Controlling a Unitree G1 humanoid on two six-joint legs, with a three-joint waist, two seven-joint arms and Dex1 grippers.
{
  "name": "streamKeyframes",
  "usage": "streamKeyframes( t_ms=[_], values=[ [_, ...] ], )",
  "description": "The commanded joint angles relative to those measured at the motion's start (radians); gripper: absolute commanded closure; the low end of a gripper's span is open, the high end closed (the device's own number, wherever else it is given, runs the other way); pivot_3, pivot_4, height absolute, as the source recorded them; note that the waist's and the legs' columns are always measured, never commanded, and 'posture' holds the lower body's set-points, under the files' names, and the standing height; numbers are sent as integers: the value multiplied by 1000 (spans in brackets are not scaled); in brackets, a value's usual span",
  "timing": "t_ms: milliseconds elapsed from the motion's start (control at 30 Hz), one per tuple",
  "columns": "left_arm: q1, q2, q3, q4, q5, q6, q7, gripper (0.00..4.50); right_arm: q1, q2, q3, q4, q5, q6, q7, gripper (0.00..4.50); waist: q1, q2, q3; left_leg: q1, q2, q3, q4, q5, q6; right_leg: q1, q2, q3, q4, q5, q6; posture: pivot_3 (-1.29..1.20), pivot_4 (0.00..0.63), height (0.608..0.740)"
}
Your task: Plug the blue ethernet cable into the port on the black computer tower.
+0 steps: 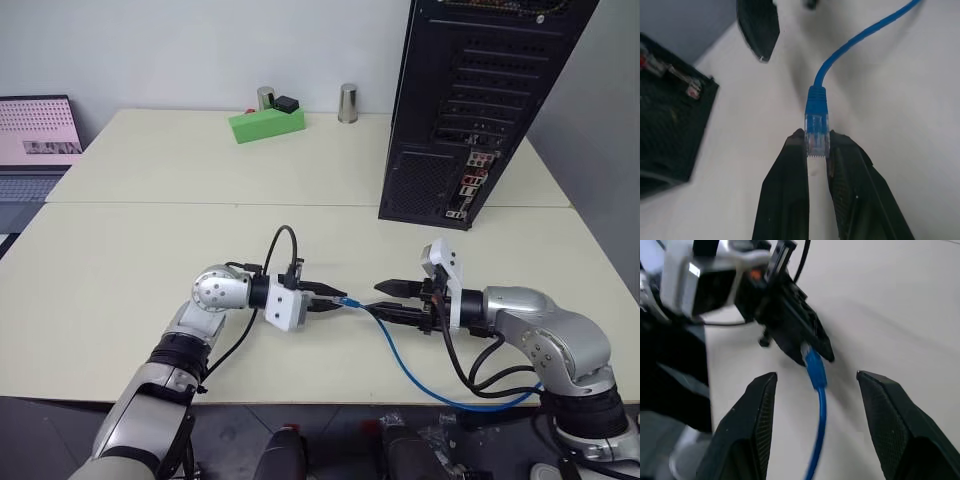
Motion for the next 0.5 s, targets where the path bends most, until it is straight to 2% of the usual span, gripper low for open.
streamKeyframes(
  t_ms=[33,467,500],
  values=[
    [-54,-9,8,60,29,-169,99,4226,4,33,-36,-26,71,37,-53,1822,0,0,0,0,0,0,0,0,0,0,0,0,0,0,0,0,150,740],
    [-101,15,-42,127,127,-263,277,4226,7,92,-25,-6,152,39,-128,1822,-2,0,0,0,0,0,0,0,0,0,0,0,0,0,0,0,150,740],
    [-102,17,-44,126,131,-265,286,4226,6,92,-24,-4,155,38,-130,2109,-3,0,0,0,0,0,0,0,0,0,0,0,0,0,0,0,150,740]
  ],
)
